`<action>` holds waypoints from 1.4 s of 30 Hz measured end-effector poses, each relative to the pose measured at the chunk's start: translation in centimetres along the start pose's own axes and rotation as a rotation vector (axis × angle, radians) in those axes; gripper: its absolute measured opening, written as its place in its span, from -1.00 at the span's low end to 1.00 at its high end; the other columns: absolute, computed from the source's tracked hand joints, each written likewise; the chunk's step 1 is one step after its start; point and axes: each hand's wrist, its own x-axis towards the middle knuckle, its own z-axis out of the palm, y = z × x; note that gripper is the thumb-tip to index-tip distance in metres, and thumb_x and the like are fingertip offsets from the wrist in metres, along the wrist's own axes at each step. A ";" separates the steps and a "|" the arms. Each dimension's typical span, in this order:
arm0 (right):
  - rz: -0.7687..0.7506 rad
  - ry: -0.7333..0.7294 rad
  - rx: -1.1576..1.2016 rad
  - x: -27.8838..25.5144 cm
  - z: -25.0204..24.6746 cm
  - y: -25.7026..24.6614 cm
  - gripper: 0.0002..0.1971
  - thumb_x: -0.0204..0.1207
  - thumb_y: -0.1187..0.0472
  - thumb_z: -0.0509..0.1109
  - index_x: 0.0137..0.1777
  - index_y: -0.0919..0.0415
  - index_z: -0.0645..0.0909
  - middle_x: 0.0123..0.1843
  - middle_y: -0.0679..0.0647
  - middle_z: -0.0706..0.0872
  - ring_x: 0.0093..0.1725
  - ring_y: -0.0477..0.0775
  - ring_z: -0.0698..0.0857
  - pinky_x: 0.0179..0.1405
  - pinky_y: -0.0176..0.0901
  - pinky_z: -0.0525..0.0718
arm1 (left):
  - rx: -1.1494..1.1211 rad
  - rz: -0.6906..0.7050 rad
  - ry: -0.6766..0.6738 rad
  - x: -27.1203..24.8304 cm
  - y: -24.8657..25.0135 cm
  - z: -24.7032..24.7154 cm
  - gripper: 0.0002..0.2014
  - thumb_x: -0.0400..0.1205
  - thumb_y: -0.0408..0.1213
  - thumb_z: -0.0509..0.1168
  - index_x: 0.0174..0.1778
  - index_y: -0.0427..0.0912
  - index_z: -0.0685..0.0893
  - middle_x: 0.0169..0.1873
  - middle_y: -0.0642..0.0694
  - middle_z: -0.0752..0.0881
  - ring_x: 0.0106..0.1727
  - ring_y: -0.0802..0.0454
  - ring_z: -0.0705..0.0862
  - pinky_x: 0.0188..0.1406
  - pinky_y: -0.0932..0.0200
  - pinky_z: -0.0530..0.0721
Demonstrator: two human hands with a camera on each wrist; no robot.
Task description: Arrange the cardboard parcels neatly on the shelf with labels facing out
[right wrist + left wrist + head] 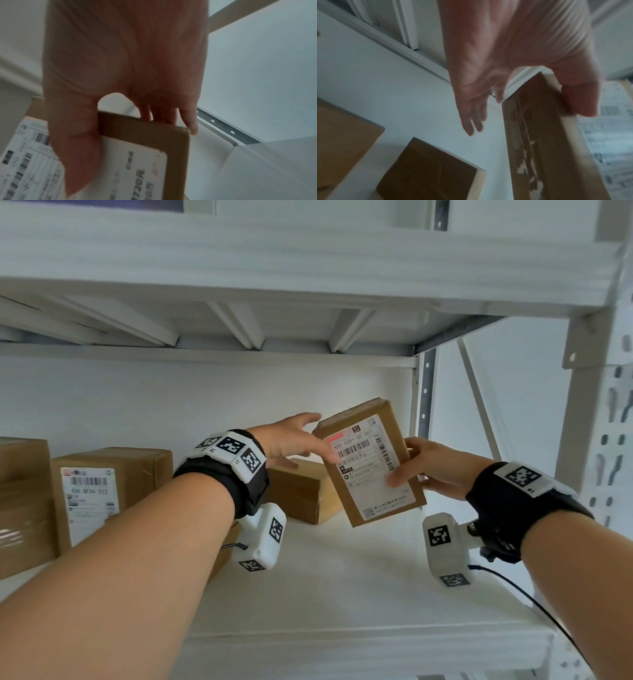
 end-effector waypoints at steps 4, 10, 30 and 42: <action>0.038 -0.028 0.013 -0.2 -0.2 1.0 -0.45 0.37 0.63 0.41 0.36 0.27 0.53 0.24 0.20 0.74 0.30 0.26 0.65 0.45 0.29 0.48 | -0.053 0.039 0.004 0.9 0.5 2.1 -0.13 0.46 -0.34 0.56 0.64 0.06 0.27 0.22 -0.09 0.71 0.25 -0.06 0.71 0.29 -0.11 0.70; 0.088 0.128 0.189 0.2 -0.4 1.7 0.04 0.40 0.58 0.43 0.69 -0.05 -0.09 0.39 0.23 0.59 0.31 0.30 0.63 0.34 0.33 0.57 | 0.174 0.030 -0.040 2.3 1.5 5.2 -0.11 0.45 -0.17 0.57 0.66 0.00 0.26 0.30 -0.07 0.57 0.24 -0.01 0.64 0.19 -0.04 0.76; -0.009 0.504 -0.501 0.0 0.3 -0.9 -0.54 0.52 0.37 0.23 0.45 0.23 0.54 0.30 0.17 0.68 0.20 0.14 0.69 0.19 -0.10 0.67 | 0.227 0.021 -0.084 4.1 1.8 6.2 -0.11 0.48 -0.29 0.50 0.69 0.06 0.21 0.37 -0.12 0.58 0.27 -0.05 0.63 0.23 -0.06 0.71; -0.234 0.455 -0.592 3.3 7.2 -8.7 -0.65 0.55 0.32 0.20 0.26 0.25 0.68 0.30 0.11 0.69 0.24 0.14 0.67 0.27 -0.08 0.64 | 0.421 -0.095 0.138 1.4 0.8 -2.7 -0.42 0.59 -0.30 0.38 0.57 -0.10 0.46 0.33 -0.16 0.65 0.33 -0.06 0.64 0.33 -0.11 0.67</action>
